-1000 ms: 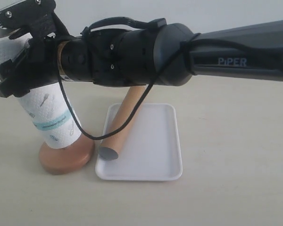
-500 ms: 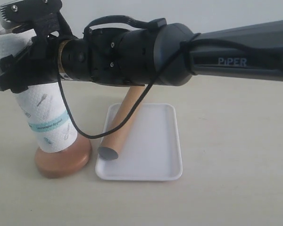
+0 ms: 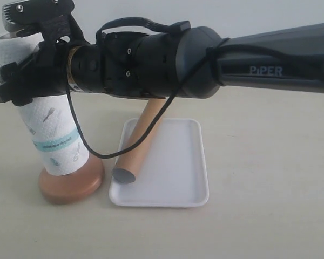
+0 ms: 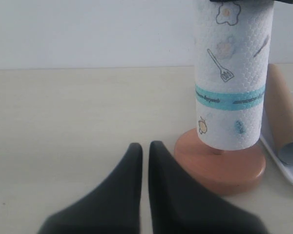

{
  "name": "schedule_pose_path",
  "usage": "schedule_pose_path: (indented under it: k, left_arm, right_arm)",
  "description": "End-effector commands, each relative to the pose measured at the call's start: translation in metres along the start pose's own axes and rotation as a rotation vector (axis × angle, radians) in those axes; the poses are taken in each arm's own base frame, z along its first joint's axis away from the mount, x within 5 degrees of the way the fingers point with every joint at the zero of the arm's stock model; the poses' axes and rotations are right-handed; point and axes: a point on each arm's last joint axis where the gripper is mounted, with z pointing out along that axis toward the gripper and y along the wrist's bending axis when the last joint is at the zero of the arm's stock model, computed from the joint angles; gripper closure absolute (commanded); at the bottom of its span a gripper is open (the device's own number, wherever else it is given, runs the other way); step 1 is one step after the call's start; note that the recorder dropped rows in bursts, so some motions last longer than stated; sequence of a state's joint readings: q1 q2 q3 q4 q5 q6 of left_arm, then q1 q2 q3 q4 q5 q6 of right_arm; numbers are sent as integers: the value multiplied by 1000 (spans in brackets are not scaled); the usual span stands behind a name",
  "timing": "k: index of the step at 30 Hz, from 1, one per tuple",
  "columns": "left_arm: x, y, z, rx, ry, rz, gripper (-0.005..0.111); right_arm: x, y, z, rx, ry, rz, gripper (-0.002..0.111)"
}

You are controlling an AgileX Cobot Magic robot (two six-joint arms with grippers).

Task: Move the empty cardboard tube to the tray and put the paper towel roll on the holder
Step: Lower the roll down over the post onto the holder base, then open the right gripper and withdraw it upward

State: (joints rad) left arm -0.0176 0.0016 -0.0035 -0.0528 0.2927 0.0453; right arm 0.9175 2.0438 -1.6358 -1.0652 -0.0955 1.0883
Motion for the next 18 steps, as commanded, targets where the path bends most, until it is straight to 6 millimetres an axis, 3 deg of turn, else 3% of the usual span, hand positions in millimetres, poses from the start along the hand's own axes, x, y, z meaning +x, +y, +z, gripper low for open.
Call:
schedule_pose_path:
  k: [1,4,10,18]
  left_arm:
    - [1,0,0,4,2,7,103]
    - [1,0,0,4,2,7,103]
    - [1,0,0,4,2,7,103]
    - [1,0,0,4,2,7,103]
  right_arm:
    - [-4,-2,-2,20,-2,5,13]
    - [-4,-2,-2,18,-3,11,3]
    - [-6,1,-3,-11,-20,14,3]
    - [-42,5,-29,-26,-111,6,3]
